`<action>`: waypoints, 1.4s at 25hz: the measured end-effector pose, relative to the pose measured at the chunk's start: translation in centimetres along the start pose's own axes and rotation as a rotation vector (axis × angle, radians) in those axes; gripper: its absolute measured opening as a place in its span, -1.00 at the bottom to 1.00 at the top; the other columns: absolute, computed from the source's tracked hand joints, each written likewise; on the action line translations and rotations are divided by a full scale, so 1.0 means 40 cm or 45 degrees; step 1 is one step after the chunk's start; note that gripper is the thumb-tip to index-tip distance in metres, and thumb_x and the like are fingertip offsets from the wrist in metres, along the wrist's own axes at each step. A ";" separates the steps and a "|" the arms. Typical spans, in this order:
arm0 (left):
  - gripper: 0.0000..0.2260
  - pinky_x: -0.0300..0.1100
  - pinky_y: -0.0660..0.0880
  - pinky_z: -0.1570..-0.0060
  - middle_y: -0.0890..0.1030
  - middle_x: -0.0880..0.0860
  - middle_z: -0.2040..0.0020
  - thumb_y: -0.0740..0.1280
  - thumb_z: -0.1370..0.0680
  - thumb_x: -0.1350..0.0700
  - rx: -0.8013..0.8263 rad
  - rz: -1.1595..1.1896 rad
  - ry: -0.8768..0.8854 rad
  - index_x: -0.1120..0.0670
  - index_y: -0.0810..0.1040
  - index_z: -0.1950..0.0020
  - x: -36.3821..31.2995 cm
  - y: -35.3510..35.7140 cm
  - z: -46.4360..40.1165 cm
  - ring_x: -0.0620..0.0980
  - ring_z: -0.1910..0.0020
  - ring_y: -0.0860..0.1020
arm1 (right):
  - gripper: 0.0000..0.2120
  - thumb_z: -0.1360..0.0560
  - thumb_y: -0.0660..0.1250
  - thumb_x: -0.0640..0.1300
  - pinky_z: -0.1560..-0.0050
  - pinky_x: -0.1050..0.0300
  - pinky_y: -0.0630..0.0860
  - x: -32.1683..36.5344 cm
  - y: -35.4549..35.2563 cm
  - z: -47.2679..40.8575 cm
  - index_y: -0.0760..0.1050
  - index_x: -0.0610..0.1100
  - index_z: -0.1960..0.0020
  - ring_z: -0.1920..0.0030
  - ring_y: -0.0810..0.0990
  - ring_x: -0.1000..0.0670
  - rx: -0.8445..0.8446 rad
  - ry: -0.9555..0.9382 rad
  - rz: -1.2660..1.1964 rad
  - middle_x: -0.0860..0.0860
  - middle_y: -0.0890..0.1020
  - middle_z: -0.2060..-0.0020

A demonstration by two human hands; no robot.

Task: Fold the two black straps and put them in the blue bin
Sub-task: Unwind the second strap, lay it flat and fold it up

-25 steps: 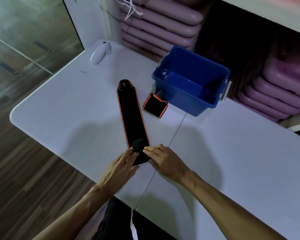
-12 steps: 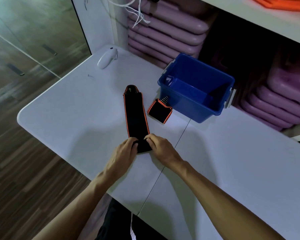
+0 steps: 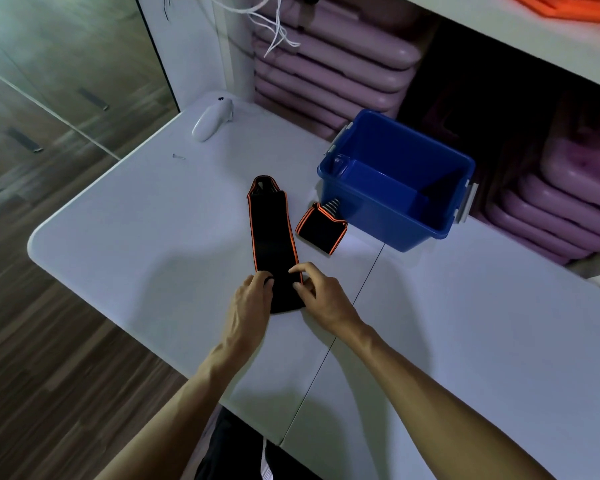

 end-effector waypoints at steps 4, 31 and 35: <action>-0.83 -0.17 0.34 0.25 0.53 0.14 0.04 0.29 -0.58 0.13 -0.064 -0.021 -0.053 0.17 0.52 -0.13 0.013 -0.005 -0.002 0.13 0.19 0.55 | -0.72 -0.63 0.27 -0.18 0.37 0.33 0.52 0.019 0.013 0.004 0.37 -0.06 -0.32 0.38 0.53 0.24 -0.129 -0.006 0.005 0.25 0.46 0.36; -0.82 -0.10 0.39 0.42 0.52 0.03 0.50 0.23 -0.60 -0.03 0.151 0.113 -0.068 0.07 0.42 -0.06 0.028 -0.036 -0.086 -0.03 0.53 0.45 | -0.67 -0.62 0.25 0.02 0.16 0.33 0.42 0.017 0.011 -0.029 0.34 0.02 -0.36 -0.02 0.44 0.05 -0.170 0.075 0.135 -0.05 0.61 -0.01; -0.83 0.02 0.51 0.29 0.56 0.02 0.27 0.22 -0.60 -0.03 0.136 0.017 0.002 0.05 0.49 -0.02 0.034 -0.026 -0.088 0.04 0.33 0.54 | -0.71 -0.64 0.23 0.00 0.07 0.25 0.48 0.015 0.015 -0.032 0.39 -0.01 -0.33 -0.07 0.48 0.01 -0.192 0.099 0.118 -0.03 0.62 -0.05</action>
Point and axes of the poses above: each hand's wrist, its own z-axis away from the middle knuckle, its own y-axis out of the palm, x = y × z, the point moved 4 cm from there along -z, towards the middle knuckle
